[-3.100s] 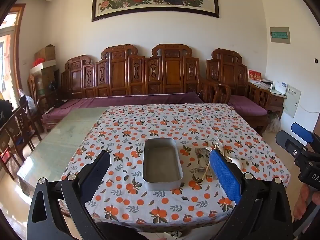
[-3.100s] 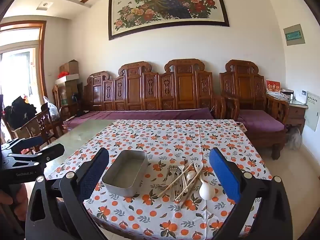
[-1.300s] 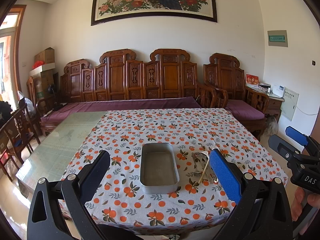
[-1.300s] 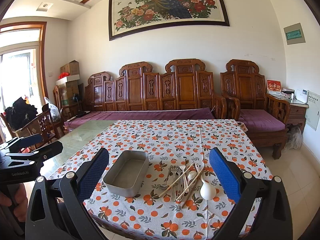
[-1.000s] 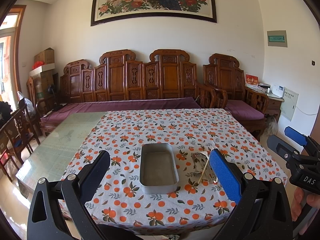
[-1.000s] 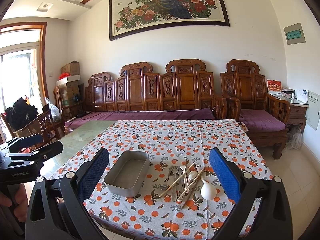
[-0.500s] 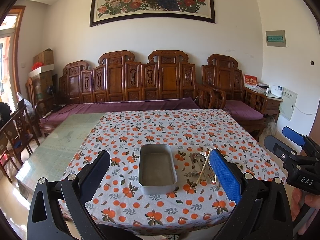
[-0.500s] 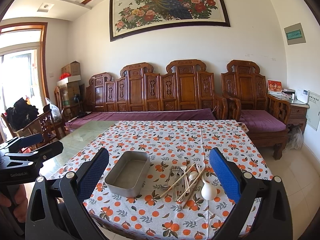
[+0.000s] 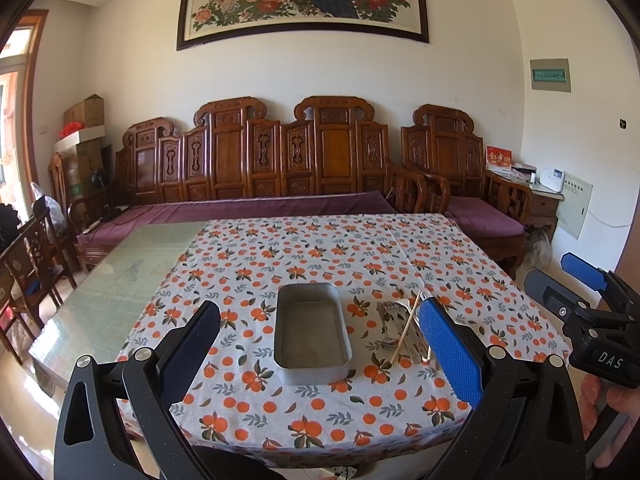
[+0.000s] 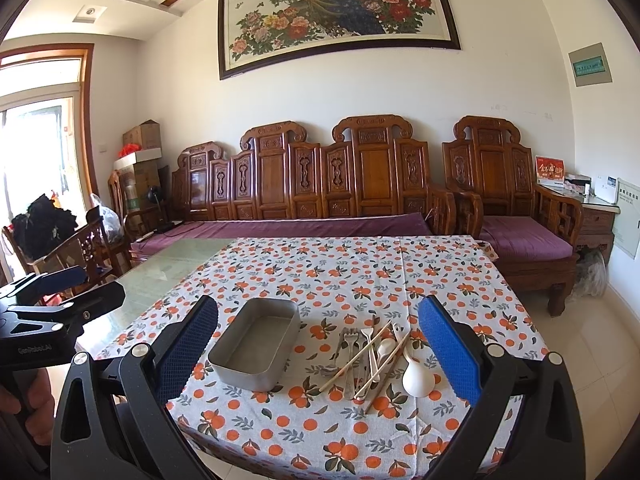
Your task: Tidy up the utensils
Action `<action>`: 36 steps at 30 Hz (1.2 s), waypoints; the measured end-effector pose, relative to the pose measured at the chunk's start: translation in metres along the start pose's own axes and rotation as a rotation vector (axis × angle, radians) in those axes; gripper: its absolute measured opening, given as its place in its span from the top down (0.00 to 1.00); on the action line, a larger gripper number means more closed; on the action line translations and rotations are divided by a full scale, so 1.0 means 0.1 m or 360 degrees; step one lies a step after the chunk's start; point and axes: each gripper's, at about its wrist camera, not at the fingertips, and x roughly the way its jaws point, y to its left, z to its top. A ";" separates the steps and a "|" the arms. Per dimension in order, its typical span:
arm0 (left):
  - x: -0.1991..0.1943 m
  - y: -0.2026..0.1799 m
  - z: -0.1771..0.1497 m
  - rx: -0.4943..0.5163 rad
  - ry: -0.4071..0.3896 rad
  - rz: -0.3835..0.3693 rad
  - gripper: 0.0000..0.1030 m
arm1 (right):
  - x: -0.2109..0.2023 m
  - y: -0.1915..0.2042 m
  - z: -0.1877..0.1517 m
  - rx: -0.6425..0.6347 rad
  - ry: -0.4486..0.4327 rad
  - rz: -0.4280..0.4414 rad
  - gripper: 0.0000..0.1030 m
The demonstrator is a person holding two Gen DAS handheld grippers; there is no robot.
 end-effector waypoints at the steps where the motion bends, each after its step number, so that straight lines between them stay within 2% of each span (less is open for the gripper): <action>1: 0.03 0.00 -0.02 0.0003 0.0013 -0.0005 0.06 | 0.02 0.00 -0.01 0.0001 0.0006 -0.0001 0.02; 5: 0.20 -0.01 -0.09 0.0017 0.0093 -0.0044 0.06 | 0.12 -0.10 -0.08 0.0004 0.0065 -0.0001 0.03; 11: 0.48 -0.10 -0.24 0.0080 0.0188 -0.0102 0.06 | 0.38 -0.33 -0.23 -0.0001 0.0149 -0.0015 0.13; 14: 0.59 -0.12 -0.30 0.0100 0.0222 -0.0137 0.06 | 0.53 -0.47 -0.27 0.0007 0.0195 -0.0033 0.20; 16: 0.69 -0.15 -0.32 0.0112 0.0253 -0.0177 0.06 | 0.65 -0.58 -0.28 0.0019 0.0223 -0.0036 0.32; 22: 1.04 -0.27 -0.35 0.0174 0.0330 -0.0260 0.08 | 1.06 -0.90 -0.29 0.0024 0.0331 -0.0058 0.47; 28: 1.40 -0.39 -0.41 0.0230 0.0421 -0.0306 0.20 | 1.50 -1.09 -0.44 0.0058 0.0470 -0.0037 0.58; 36: 1.82 -0.52 -0.49 0.0240 0.0513 -0.0343 0.35 | 2.29 -1.14 -0.87 0.0126 0.0745 0.0022 0.64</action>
